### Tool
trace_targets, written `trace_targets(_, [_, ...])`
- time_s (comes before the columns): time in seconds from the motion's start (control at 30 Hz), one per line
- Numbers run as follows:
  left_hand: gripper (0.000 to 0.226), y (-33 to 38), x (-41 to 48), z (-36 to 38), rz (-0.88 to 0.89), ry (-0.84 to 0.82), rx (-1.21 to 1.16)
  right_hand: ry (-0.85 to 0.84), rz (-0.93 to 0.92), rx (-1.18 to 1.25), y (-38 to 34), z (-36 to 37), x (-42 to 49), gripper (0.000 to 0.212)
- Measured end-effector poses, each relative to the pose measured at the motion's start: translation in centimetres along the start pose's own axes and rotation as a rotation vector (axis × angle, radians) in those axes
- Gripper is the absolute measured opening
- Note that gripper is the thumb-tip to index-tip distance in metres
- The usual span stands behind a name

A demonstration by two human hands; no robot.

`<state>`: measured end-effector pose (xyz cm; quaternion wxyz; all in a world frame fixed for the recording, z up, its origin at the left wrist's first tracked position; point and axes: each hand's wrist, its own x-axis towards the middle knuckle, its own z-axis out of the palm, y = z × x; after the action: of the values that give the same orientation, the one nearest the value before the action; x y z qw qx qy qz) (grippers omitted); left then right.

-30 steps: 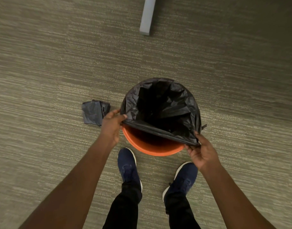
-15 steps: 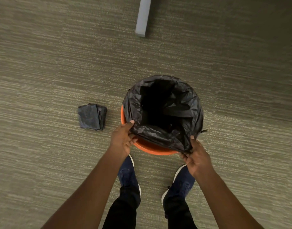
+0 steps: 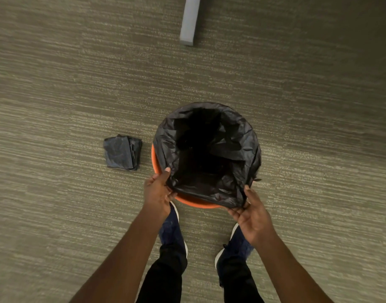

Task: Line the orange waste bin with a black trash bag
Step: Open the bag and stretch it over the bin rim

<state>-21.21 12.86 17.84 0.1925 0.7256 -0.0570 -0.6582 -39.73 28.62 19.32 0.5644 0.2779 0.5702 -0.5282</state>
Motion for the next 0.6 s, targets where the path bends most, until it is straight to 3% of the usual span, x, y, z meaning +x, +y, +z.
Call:
trace_targets(0.13, [0.05, -0.8, 0.2, -0.8, 0.055, 0.145, -0.06, -0.069, 0.022, -0.06, 1.1, 0.2, -0.1, 0.047])
trace_targets(0.27, [0.069, -1.8, 0.7, -1.9, 0.046, 0.368, -0.088, -0.019, -0.079, -0.189, 2.3, 0.7, 0.3, 0.03])
trace_targets(0.4, [0.048, -1.9, 1.4, -2.7, 0.005, 0.329, -0.113, 0.038, -0.366, -0.619, 2.4, 1.5, 0.6, 0.027])
trace_targets(0.47, [0.05, -1.9, 1.7, -2.7, 0.071, 0.327, -0.045, 0.079, -0.466, -0.747, 2.2, 2.0, 0.9, 0.029])
trace_targets(0.53, [0.054, -1.4, 1.6, -2.4, 0.158, 0.292, -0.008, 0.128, -0.511, -0.713, 1.7, 2.6, 1.5, 0.028])
trace_targets(0.6, [0.054, -0.1, 1.4, -1.6, 0.207, 0.228, -0.036, 0.136, -0.457, -0.53, 0.9, 3.1, 2.2, 0.02])
